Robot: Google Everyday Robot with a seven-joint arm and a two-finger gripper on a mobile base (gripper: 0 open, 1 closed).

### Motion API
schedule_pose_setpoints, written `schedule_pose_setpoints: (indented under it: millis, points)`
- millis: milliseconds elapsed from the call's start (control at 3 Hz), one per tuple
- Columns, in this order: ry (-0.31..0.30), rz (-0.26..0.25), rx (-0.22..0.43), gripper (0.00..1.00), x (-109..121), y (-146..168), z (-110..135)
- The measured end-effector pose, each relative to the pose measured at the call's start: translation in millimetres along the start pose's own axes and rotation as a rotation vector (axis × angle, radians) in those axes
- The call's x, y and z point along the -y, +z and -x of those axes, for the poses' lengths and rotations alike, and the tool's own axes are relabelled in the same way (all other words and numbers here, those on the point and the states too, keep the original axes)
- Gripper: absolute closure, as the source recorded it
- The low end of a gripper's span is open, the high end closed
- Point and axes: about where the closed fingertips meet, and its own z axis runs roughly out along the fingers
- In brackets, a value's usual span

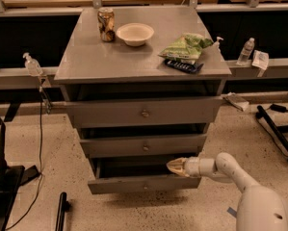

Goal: Open bottom drawer

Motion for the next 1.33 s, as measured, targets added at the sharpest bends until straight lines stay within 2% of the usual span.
schedule_pose_setpoints:
  millis: [333, 1000, 1333]
  points:
    - [0.025, -0.024, -0.056, 1.00, 10.4, 5.6, -8.9]
    - [0.049, -0.076, -0.168, 1.00, 12.7, 19.1, -45.0]
    - [0.046, -0.076, -0.202, 1.00, 12.8, 26.8, -57.6]
